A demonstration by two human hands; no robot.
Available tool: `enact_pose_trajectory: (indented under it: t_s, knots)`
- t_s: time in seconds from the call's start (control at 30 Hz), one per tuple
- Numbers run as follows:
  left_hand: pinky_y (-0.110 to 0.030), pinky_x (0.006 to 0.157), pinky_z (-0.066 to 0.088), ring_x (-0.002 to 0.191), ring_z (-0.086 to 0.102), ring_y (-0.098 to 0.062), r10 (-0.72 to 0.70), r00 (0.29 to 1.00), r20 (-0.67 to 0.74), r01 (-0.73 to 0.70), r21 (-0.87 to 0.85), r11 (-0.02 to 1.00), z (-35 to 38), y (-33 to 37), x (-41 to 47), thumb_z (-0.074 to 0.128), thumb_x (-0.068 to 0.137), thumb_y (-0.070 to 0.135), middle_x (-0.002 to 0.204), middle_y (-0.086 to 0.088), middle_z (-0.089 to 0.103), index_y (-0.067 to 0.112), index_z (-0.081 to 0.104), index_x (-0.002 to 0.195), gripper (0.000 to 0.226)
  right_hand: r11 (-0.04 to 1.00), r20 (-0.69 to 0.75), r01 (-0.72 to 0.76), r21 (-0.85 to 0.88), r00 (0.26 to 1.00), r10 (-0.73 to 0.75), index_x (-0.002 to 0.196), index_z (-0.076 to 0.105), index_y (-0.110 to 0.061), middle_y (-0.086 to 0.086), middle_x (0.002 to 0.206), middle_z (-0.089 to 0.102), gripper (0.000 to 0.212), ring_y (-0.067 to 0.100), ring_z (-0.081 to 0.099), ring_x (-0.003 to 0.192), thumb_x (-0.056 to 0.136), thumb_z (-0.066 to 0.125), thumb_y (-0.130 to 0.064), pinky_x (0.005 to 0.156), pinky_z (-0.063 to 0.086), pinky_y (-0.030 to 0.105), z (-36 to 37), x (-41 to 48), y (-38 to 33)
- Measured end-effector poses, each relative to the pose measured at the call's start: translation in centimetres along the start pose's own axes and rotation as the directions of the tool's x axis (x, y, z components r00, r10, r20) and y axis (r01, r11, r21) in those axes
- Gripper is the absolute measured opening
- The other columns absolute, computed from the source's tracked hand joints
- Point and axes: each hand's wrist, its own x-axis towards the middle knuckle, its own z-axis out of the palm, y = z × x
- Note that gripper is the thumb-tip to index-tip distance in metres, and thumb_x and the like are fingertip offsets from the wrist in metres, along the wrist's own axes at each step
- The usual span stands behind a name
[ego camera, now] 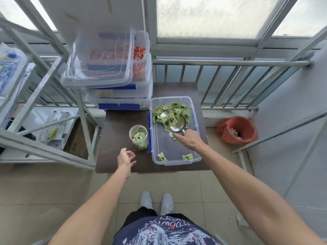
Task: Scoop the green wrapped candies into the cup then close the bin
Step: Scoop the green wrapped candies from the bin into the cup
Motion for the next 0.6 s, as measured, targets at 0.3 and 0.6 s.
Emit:
enact_pose_trajectory:
  t_s: [0.3, 0.6]
  knots:
    - [-0.036, 0.104, 0.041, 0.136, 0.048, -0.026, 0.175, 0.977, 0.12, -0.145, -0.226, 0.963, 1.3, 4.5, -0.2, 0.039, 0.102, 0.032, 0.143, -0.014, 0.052, 0.0, 0.051, 0.136, 0.049, 0.961, 0.356, 0.181, -0.209, 0.929, -0.098, 0.086, 0.056, -0.007, 0.007, 0.064, 0.051, 0.071, 0.022, 0.047, 0.052, 0.072, 0.066, -0.077, 0.046, 0.041, 0.027, -0.1, -0.9, -5.6]
    - [-0.034, 0.115, 0.031, 0.144, 0.038, -0.022, 0.186, 0.968, 0.167, -0.125, -0.321, 0.939, 1.9, 5.1, 0.1, 0.037, 0.102, 0.034, 0.154, -0.012, 0.042, 0.0, 0.043, 0.145, 0.055, 0.905, 0.463, 0.218, -0.364, 0.886, -0.027, 0.065, 0.049, -0.016, 0.005, 0.059, 0.05, 0.052, 0.018, 0.04, 0.047, 0.079, 0.073, -0.06, 0.055, 0.036, 0.03, -0.3, -0.6, -9.4]
